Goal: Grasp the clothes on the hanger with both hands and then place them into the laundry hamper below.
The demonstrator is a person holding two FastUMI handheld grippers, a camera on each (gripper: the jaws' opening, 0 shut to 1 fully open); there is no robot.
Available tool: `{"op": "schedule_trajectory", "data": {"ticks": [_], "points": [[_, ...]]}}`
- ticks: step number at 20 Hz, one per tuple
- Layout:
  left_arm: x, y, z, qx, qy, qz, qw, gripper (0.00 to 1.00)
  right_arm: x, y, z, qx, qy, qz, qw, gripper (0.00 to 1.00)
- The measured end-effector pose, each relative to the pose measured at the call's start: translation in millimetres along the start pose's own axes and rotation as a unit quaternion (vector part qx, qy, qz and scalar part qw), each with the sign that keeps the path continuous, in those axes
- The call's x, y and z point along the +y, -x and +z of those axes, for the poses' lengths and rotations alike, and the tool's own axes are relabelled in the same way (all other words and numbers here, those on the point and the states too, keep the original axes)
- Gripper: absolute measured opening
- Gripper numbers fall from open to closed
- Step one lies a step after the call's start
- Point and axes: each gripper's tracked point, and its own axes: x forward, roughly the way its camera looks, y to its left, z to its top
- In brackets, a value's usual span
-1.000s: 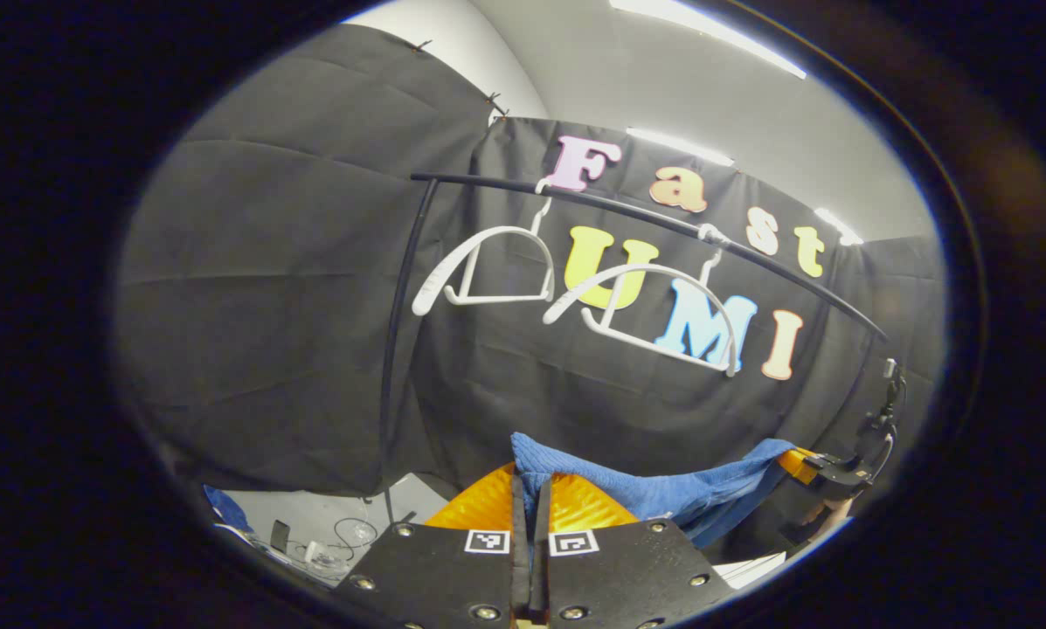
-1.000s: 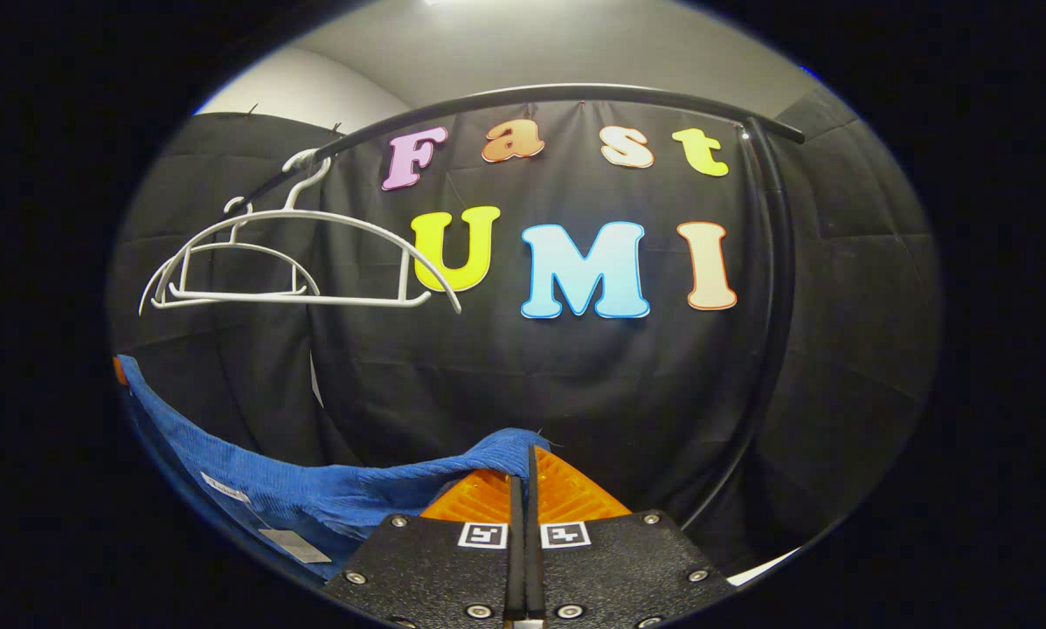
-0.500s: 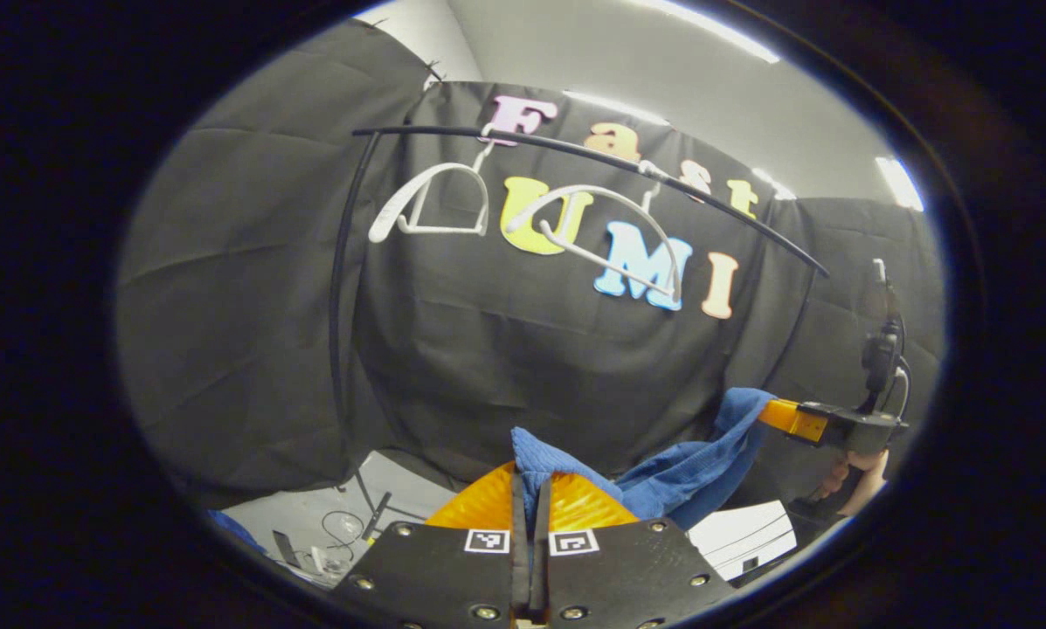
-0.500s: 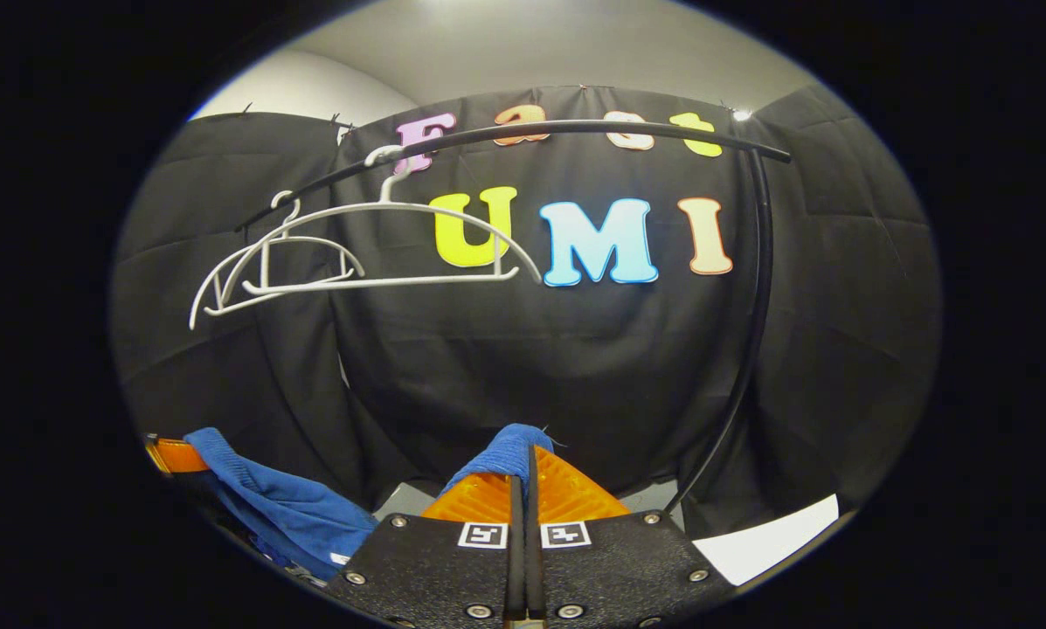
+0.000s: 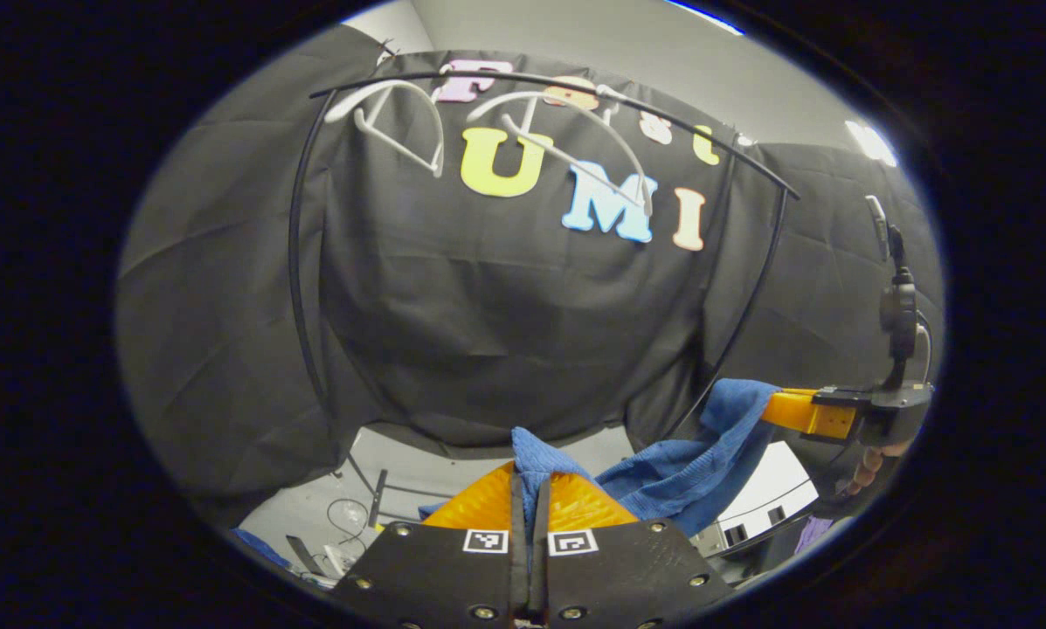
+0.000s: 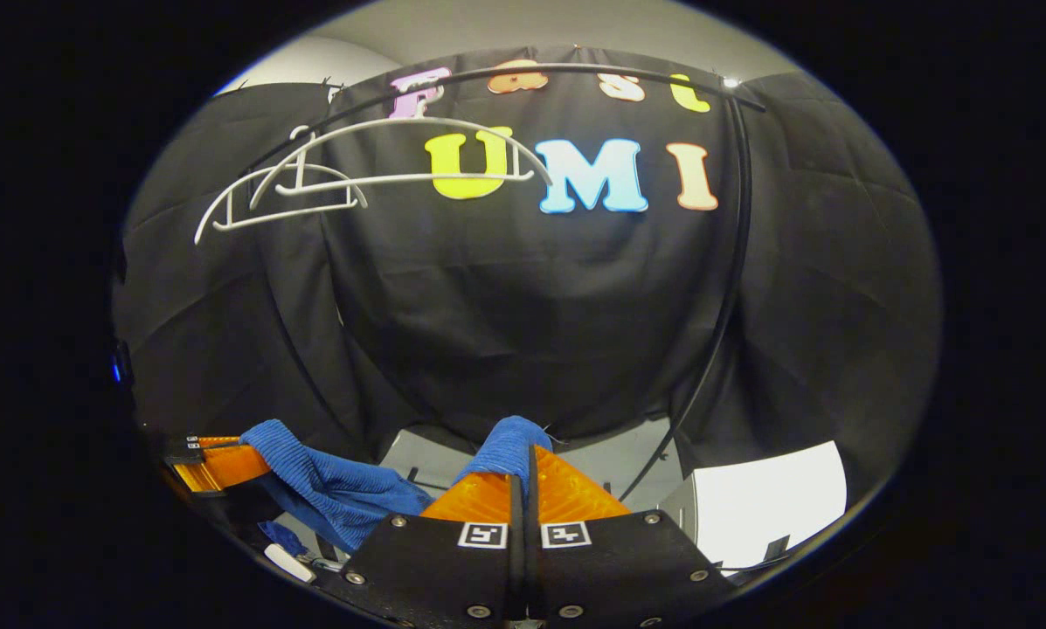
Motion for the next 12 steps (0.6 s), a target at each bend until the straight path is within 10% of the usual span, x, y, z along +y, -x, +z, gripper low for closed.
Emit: {"op": "schedule_trajectory", "data": {"ticks": [12], "points": [[8, -83, -119, 0.131, -0.036, 0.027, 0.990, 0.02, -34, -58, -122, 0.122, -0.065, -0.012, 0.990, 0.01]]}}
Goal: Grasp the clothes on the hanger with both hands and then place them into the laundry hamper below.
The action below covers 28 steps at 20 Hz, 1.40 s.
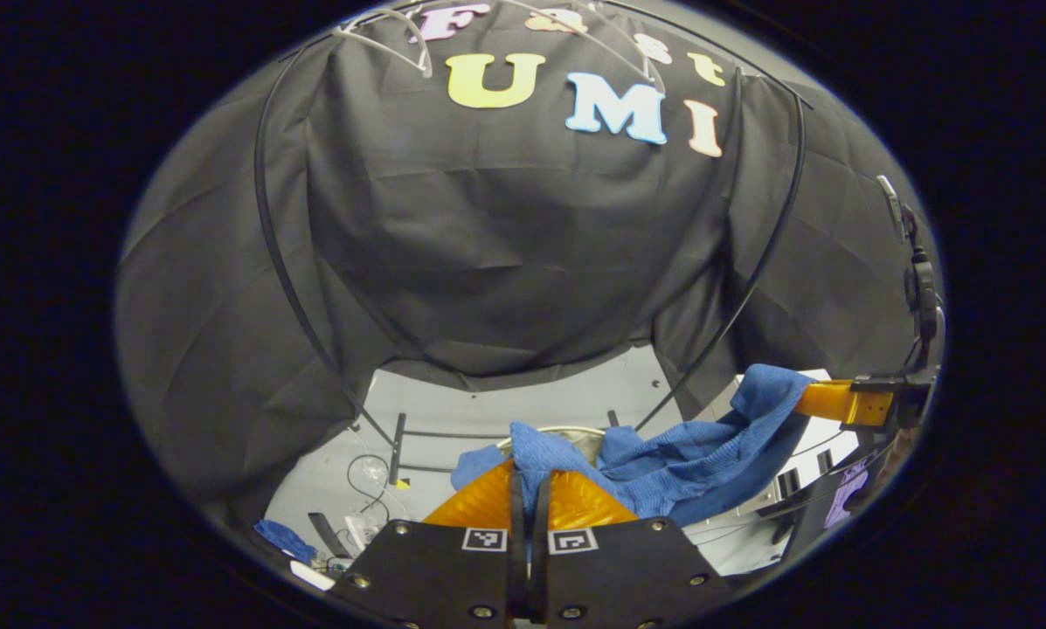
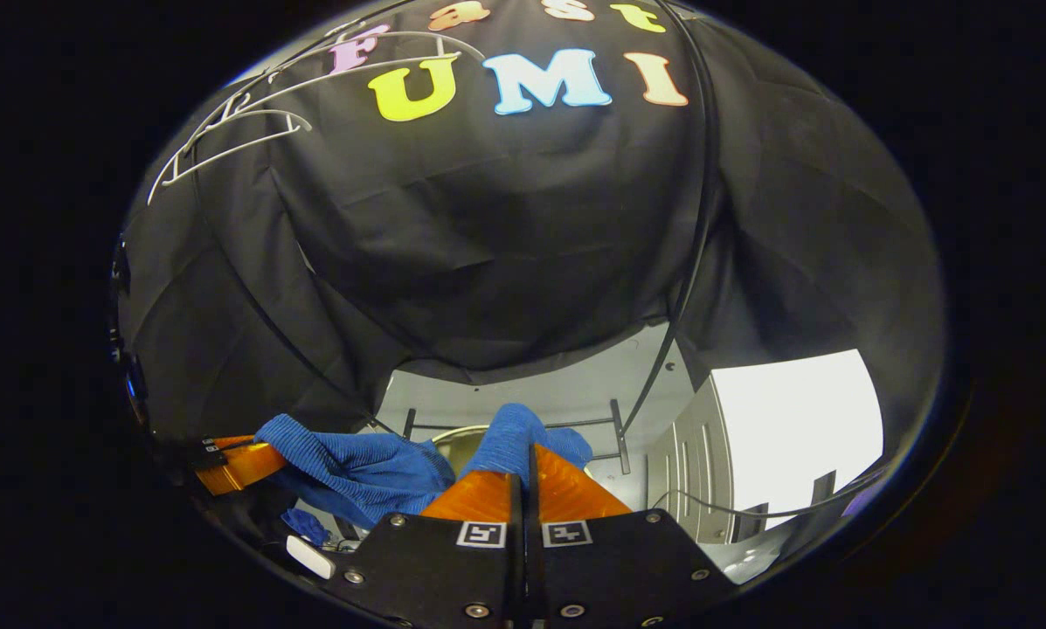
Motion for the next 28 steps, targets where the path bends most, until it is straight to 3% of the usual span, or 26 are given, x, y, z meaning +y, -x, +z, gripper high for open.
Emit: {"op": "schedule_trajectory", "data": {"ticks": [11, 13, 15, 17, 18, 24, 25, 26, 28], "points": [[4, -70, -57, 0.044, 0.032, 0.027, 0.998, 0.02, -29, -51, -68, 0.065, -0.011, -0.007, 0.998, 0.02], [2, -75, -61, 0.048, 0.031, 0.028, 0.998, 0.06, -29, -53, -73, 0.069, -0.009, -0.006, 0.998, 0.01], [0, -76, -61, 0.047, 0.031, 0.029, 0.998, 0.02, -29, -52, -77, 0.071, -0.010, -0.004, 0.997, 0.02], [0, -74, -60, 0.047, 0.030, 0.032, 0.998, 0.06, -28, -53, -75, 0.072, -0.010, -0.001, 0.997, 0.02], [0, -73, -61, 0.048, 0.030, 0.035, 0.998, 0.02, -27, -52, -76, 0.074, -0.010, 0.001, 0.997, 0.03], [3, -60, -68, 0.060, 0.044, 0.047, 0.996, 0.06, -26, -45, -73, 0.083, -0.021, 0.015, 0.996, 0.08], [5, -59, -70, 0.064, 0.044, 0.050, 0.996, 0.06, -26, -43, -71, 0.084, -0.024, 0.017, 0.996, 0.04], [6, -53, -72, 0.066, 0.046, 0.055, 0.995, 0.08, -23, -41, -67, 0.083, -0.030, 0.027, 0.996, 0.11], [7, -43, -73, 0.068, 0.051, 0.061, 0.994, 0.13, -21, -30, -56, 0.077, -0.036, 0.034, 0.996, 0.53]]}}
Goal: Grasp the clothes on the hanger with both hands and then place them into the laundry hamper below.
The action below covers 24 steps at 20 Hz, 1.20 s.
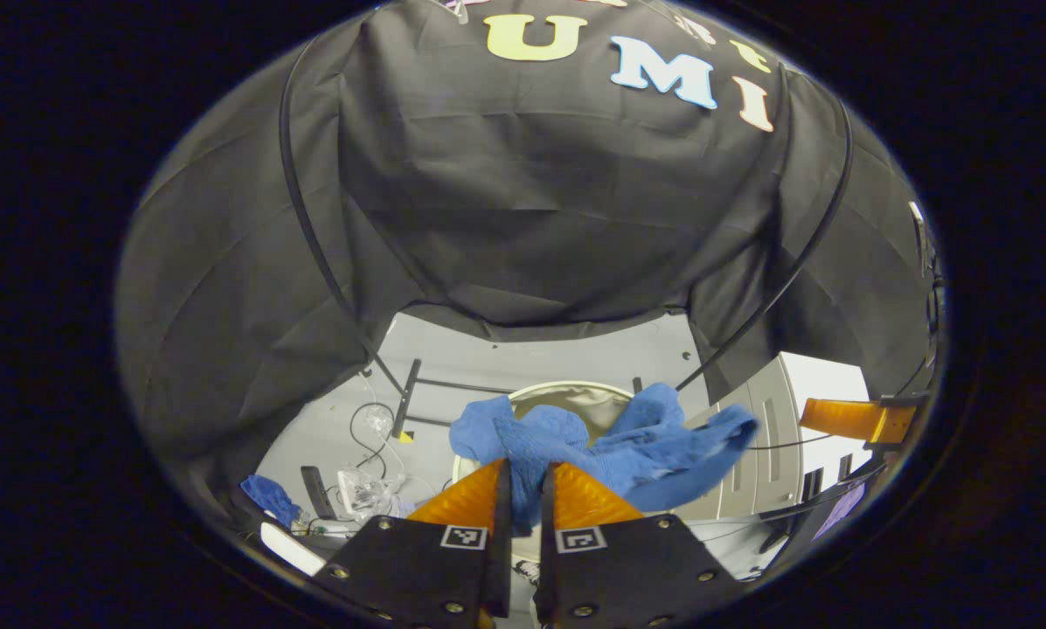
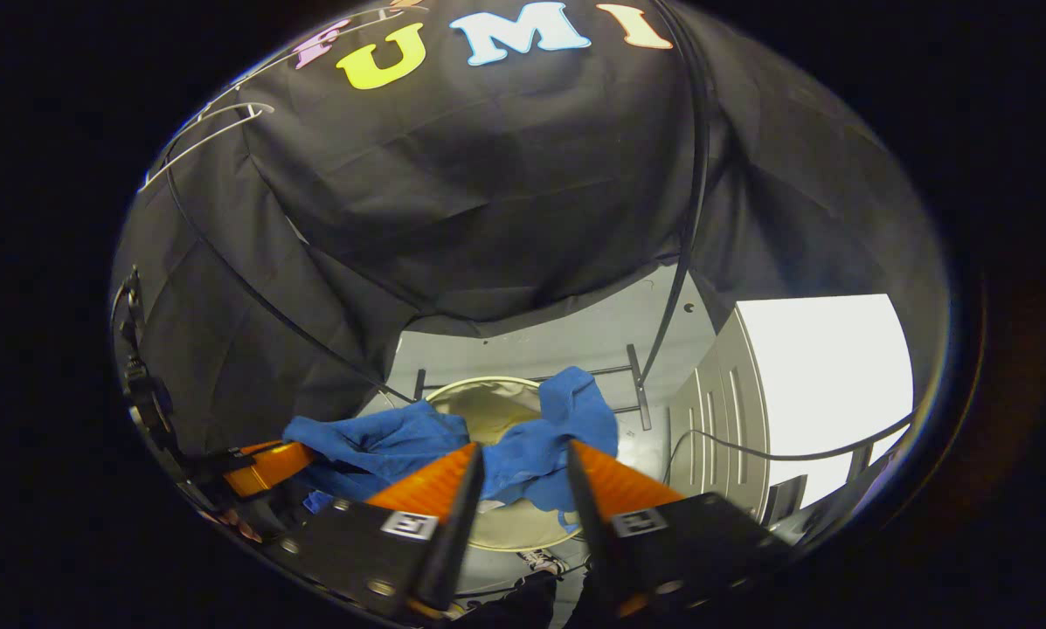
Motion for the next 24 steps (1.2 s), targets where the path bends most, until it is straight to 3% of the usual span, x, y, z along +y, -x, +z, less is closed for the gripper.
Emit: {"op": "schedule_trajectory", "data": {"ticks": [1, 2, 4, 5, 7, 9, 10, 11, 15, 18, 19, 21, 22, 24], "points": [[-3, 0, 5, -0.007, 0.002, -0.003, 1.000, 0.18, 0, 6, 6, -0.009, 0.003, -0.002, 1.000, 0.75], [-5, 11, 13, -0.015, 0.002, -0.006, 1.000, 0.40, -2, 13, 17, -0.021, 0.010, -0.008, 1.000, 0.96], [-5, 28, 30, -0.031, -0.008, 0.002, 0.999, 0.85, -7, 22, 40, -0.043, 0.021, -0.016, 0.999, 0.95], [-4, 36, 41, -0.042, -0.015, 0.010, 0.999, 0.83, -8, 25, 46, -0.051, 0.022, -0.016, 0.998, 0.95], [-5, 56, 67, -0.068, -0.031, 0.023, 0.997, 0.96, -10, 34, 57, -0.061, 0.016, -0.010, 0.998, 0.95], [-9, 75, 92, -0.093, -0.047, 0.031, 0.994, 0.93, -12, 47, 74, -0.078, 0.004, -0.006, 0.997, 0.96], [-13, 89, 104, -0.106, -0.055, 0.034, 0.992, 0.99, -15, 55, 85, -0.092, 0.001, -0.006, 0.996, 0.96], [-17, 101, 117, -0.120, -0.059, 0.035, 0.990, 0.94, -18, 61, 97, -0.107, 0.001, -0.007, 0.994, 0.96], [-36, 153, 169, -0.177, -0.059, 0.036, 0.982, 0.94, -40, 110, 146, -0.180, 0.010, -0.012, 0.983, 0.95], [-54, 198, 219, -0.238, -0.040, 0.038, 0.970, 0.93, -64, 151, 189, -0.250, 0.016, -0.025, 0.968, 0.95], [-64, 215, 237, -0.259, -0.035, 0.032, 0.965, 0.99, -72, 168, 202, -0.273, 0.014, -0.026, 0.962, 0.95], [-78, 246, 269, -0.303, -0.032, 0.025, 0.952, 0.99, -83, 196, 226, -0.316, 0.010, -0.026, 0.948, 0.95], [-83, 261, 283, -0.326, -0.034, 0.025, 0.944, 0.99, -89, 209, 237, -0.339, 0.009, -0.031, 0.940, 0.91], [-93, 294, 309, -0.367, -0.036, 0.030, 0.929, 0.99, -104, 236, 256, -0.382, 0.007, -0.043, 0.923, 0.95]]}}
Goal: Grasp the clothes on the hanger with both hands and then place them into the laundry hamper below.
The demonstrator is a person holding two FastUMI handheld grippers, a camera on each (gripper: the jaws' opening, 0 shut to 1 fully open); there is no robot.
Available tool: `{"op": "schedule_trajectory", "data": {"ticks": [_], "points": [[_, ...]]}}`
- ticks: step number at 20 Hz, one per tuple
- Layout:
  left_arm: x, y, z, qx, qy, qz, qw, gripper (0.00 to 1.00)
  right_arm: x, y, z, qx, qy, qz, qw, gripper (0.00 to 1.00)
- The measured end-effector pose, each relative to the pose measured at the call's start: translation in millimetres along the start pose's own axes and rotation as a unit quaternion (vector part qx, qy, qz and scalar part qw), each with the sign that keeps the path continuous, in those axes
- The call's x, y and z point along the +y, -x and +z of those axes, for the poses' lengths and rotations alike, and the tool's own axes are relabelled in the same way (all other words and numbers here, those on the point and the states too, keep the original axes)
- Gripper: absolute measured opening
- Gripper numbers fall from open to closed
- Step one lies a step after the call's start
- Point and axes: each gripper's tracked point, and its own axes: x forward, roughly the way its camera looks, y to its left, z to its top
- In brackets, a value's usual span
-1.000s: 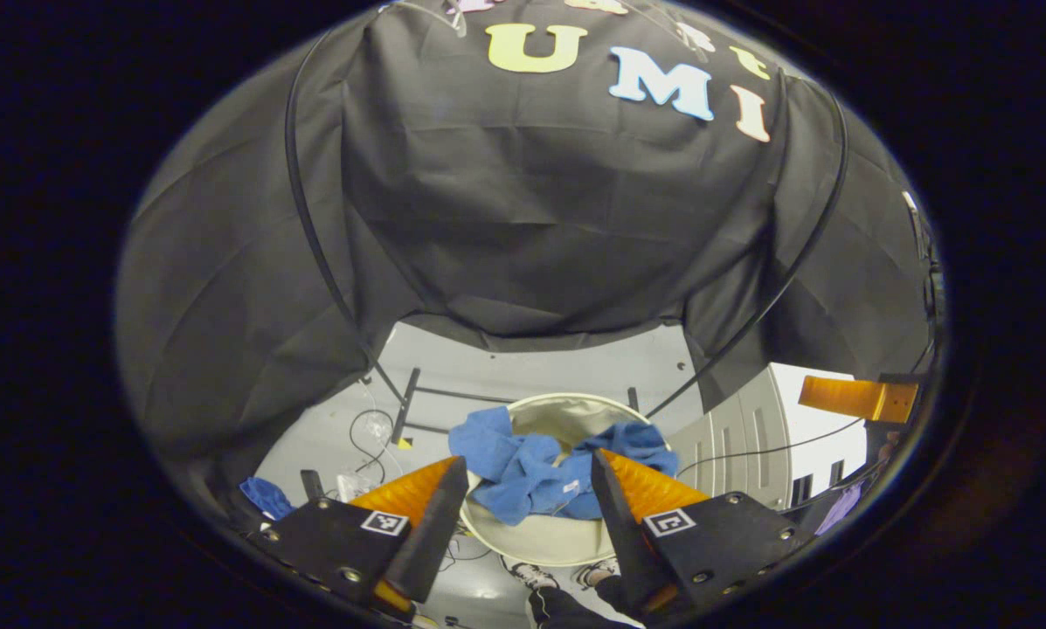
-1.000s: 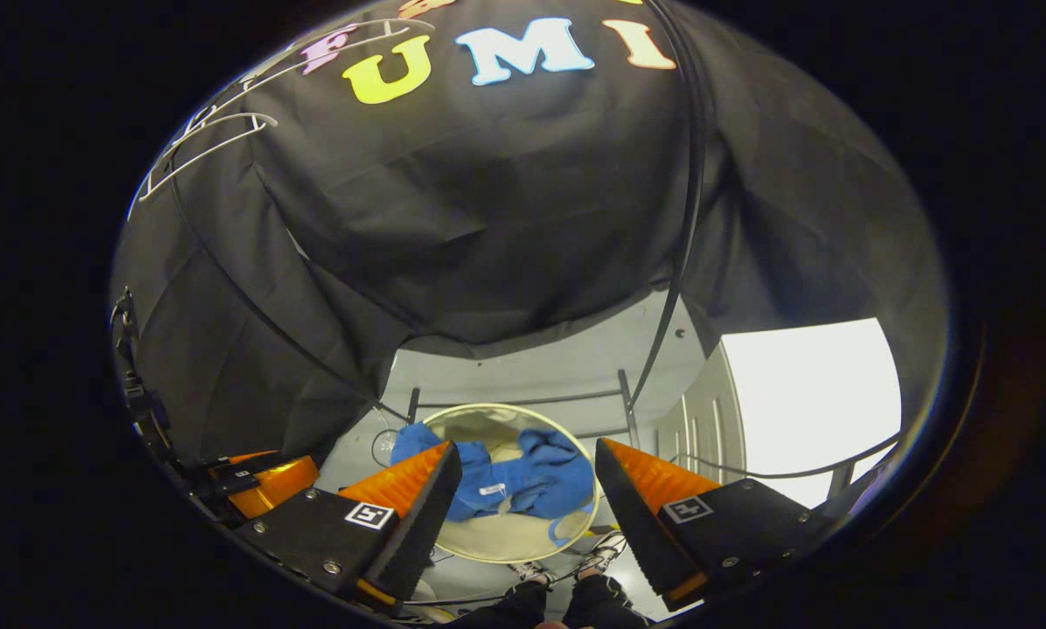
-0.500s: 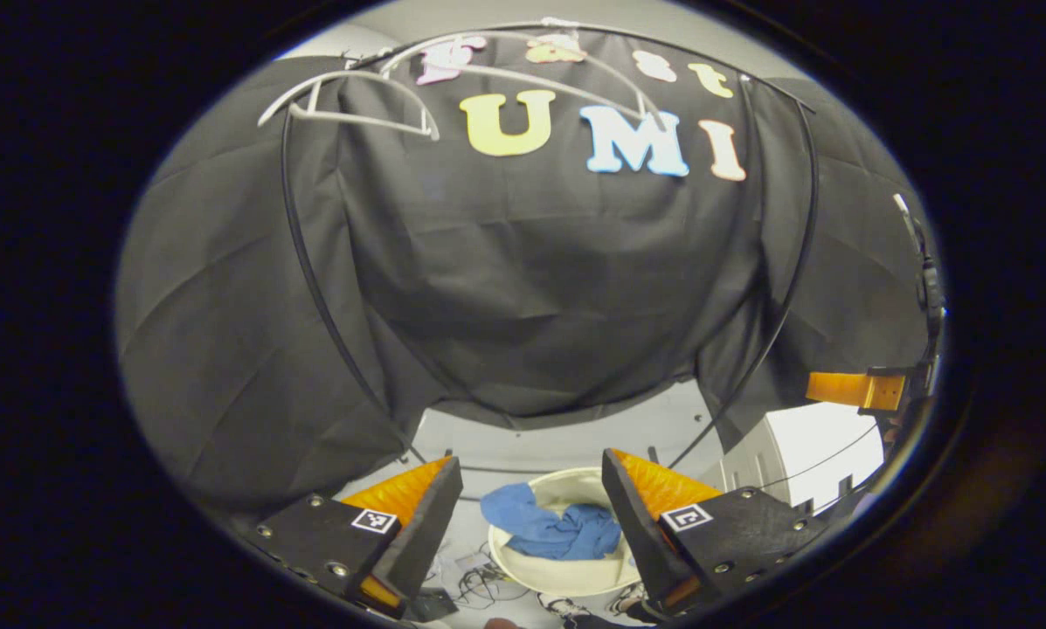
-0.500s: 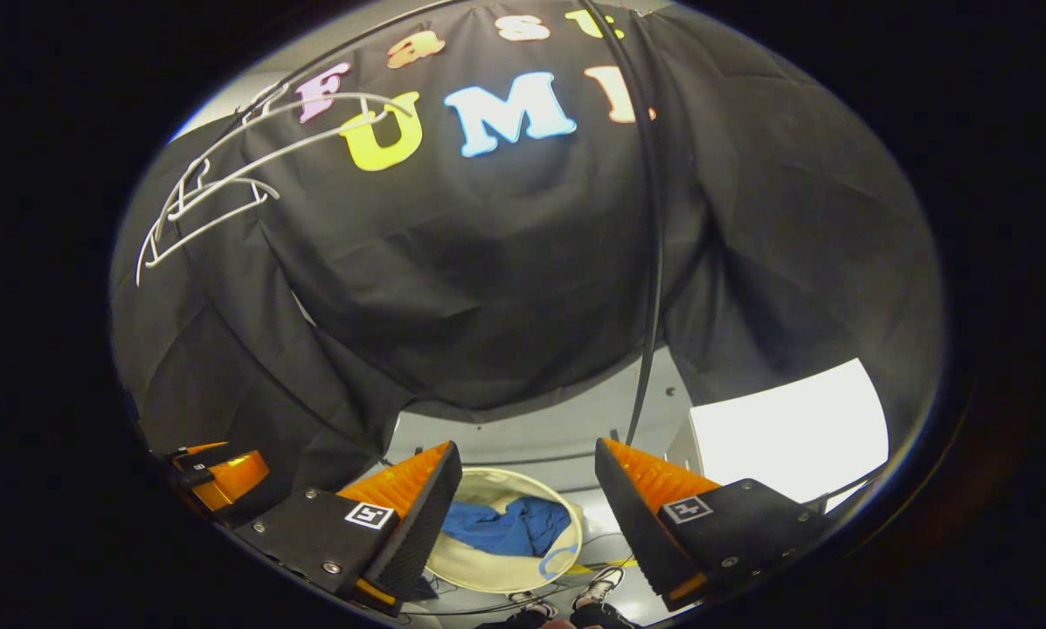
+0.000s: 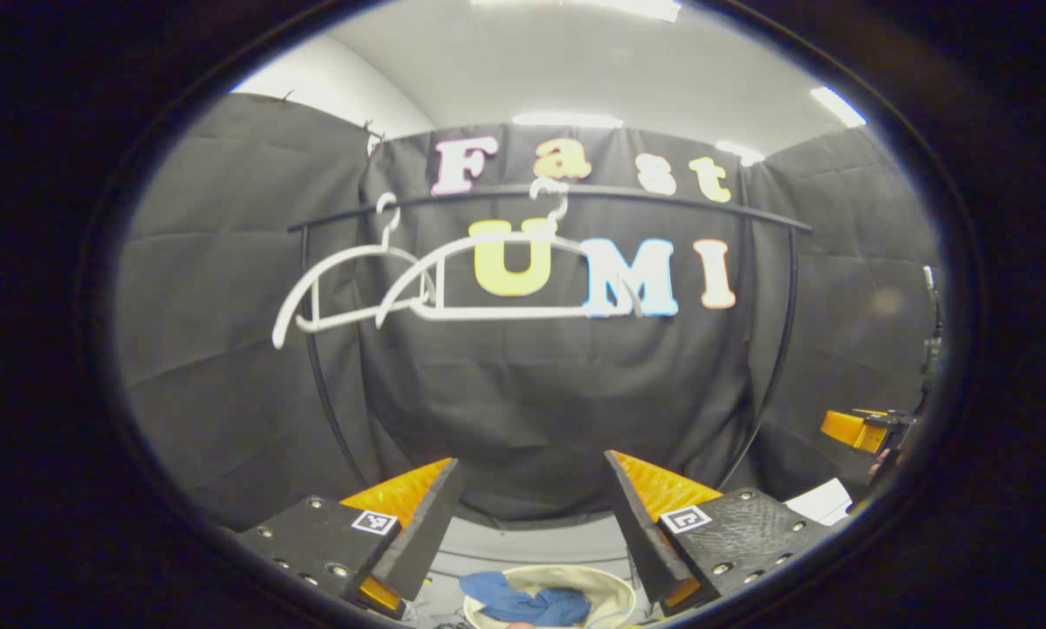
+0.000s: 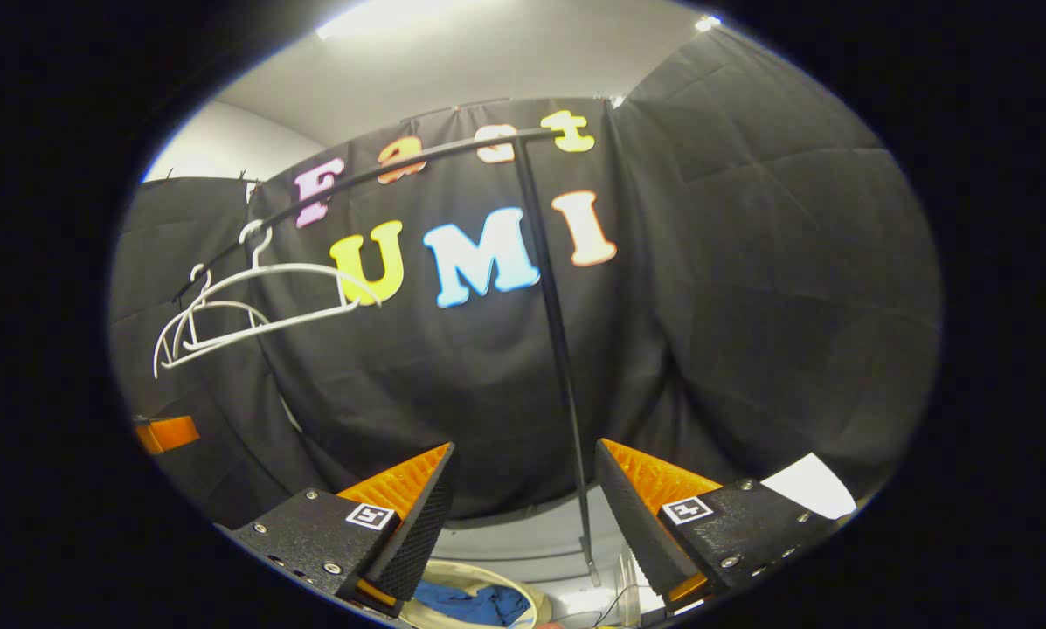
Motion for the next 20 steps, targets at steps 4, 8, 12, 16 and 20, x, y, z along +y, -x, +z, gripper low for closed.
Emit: {"op": "schedule_trajectory", "data": {"ticks": [4, 8, 12, 16, 20], "points": [[-12, 24, 62, -0.085, 0.001, -0.016, 0.996, 0.98, -11, 16, 57, -0.074, 0.004, -0.017, 0.997, 0.95], [-11, 64, 93, -0.130, 0.022, -0.028, 0.991, 0.98, -10, 42, 106, -0.147, 0.026, -0.025, 0.988, 0.95], [6, 83, 99, -0.155, 0.054, -0.025, 0.986, 0.98, -6, 66, 124, -0.195, 0.070, -0.047, 0.977, 0.95], [33, 97, 88, -0.164, 0.062, -0.018, 0.984, 0.98, 10, 81, 111, -0.179, 0.085, -0.048, 0.979, 0.91], [59, 120, 63, -0.166, 0.047, -0.003, 0.985, 0.98, 28, 95, 99, -0.171, 0.089, -0.042, 0.980, 0.95]]}}
